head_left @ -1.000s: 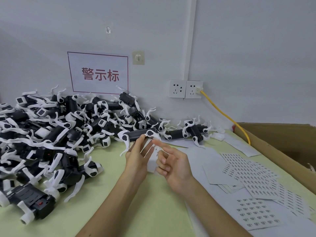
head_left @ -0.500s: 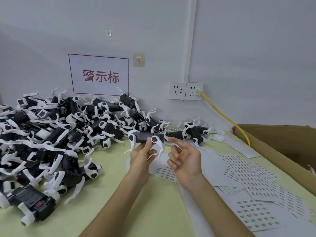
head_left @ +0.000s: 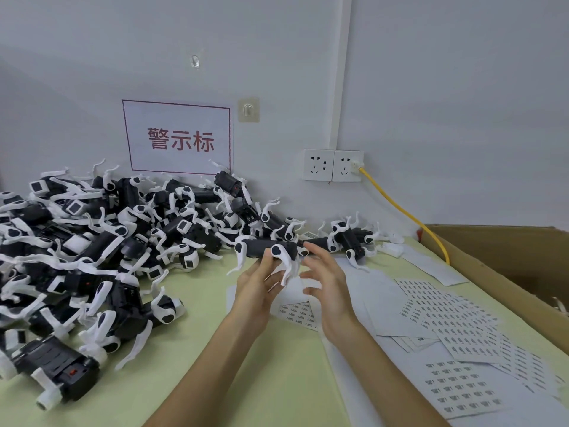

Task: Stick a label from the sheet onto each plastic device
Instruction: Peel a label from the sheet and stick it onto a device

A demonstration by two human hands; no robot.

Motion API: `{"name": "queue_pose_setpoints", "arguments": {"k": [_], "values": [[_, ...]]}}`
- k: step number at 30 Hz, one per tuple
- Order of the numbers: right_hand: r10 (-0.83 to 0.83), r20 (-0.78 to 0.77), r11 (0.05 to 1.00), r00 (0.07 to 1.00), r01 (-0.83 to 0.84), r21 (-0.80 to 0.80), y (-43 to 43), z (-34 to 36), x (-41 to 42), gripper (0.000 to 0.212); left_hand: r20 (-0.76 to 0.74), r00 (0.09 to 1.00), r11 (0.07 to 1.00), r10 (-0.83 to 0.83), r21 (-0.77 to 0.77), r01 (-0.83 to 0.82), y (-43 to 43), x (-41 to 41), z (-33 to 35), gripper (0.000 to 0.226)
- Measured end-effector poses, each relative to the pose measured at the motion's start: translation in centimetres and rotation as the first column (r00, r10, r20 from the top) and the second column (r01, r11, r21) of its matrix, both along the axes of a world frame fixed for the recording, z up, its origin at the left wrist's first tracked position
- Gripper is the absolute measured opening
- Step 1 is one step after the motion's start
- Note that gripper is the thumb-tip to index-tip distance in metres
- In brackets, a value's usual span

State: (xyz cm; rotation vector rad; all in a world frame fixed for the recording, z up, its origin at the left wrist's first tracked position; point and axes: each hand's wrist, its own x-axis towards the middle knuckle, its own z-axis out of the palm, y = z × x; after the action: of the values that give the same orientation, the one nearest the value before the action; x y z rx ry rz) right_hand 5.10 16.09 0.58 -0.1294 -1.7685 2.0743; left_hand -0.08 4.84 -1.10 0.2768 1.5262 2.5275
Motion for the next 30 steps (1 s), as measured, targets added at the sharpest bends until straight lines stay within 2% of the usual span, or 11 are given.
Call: {"name": "queue_pose_setpoints", "arguments": {"k": [2,5,7,12,16,21,25,30], "values": [[0.030,-0.016,0.994,0.999,-0.028,0.102,-0.4,-0.2,-0.1,0.034,-0.028,0.999,0.999,0.040,-0.018,-0.041,0.2,0.0,-0.1,0.036],[-0.001,-0.050,0.984,0.999,0.010,0.178,-0.5,-0.5,-0.1,0.035,-0.009,0.996,0.995,0.088,0.036,-0.087,0.5,-0.1,0.0,0.035],[-0.018,-0.066,0.984,0.998,0.030,0.177,-0.3,-0.5,-0.2,0.031,-0.001,0.996,0.993,0.092,0.067,-0.092,0.6,-0.1,0.3,0.037],[-0.025,-0.062,0.983,0.998,0.036,0.182,0.0,-0.6,-0.4,0.030,-0.063,0.995,0.997,0.077,0.007,-0.077,0.5,-0.1,0.0,0.029],[-0.017,-0.028,0.985,0.999,0.022,0.173,0.0,-1.0,-0.6,0.026,-0.114,0.982,0.985,0.148,-0.069,-0.156,0.5,-0.2,-0.3,0.019],[-0.009,0.021,0.977,1.000,0.004,0.214,0.0,-1.4,-0.8,0.027,-0.099,0.971,0.970,0.220,-0.087,-0.228,0.4,-0.4,-0.1,0.010],[-0.002,0.018,0.971,1.000,-0.003,0.238,-0.1,-1.5,-0.9,0.016,-0.093,0.954,0.946,0.285,-0.132,-0.296,0.3,-0.7,-0.1,0.016],[0.010,0.007,0.957,1.000,-0.012,0.291,-0.2,-1.8,-1.0,0.016,-0.139,0.942,0.930,0.305,-0.171,-0.326,-0.1,-0.8,-0.1,0.015]]}}
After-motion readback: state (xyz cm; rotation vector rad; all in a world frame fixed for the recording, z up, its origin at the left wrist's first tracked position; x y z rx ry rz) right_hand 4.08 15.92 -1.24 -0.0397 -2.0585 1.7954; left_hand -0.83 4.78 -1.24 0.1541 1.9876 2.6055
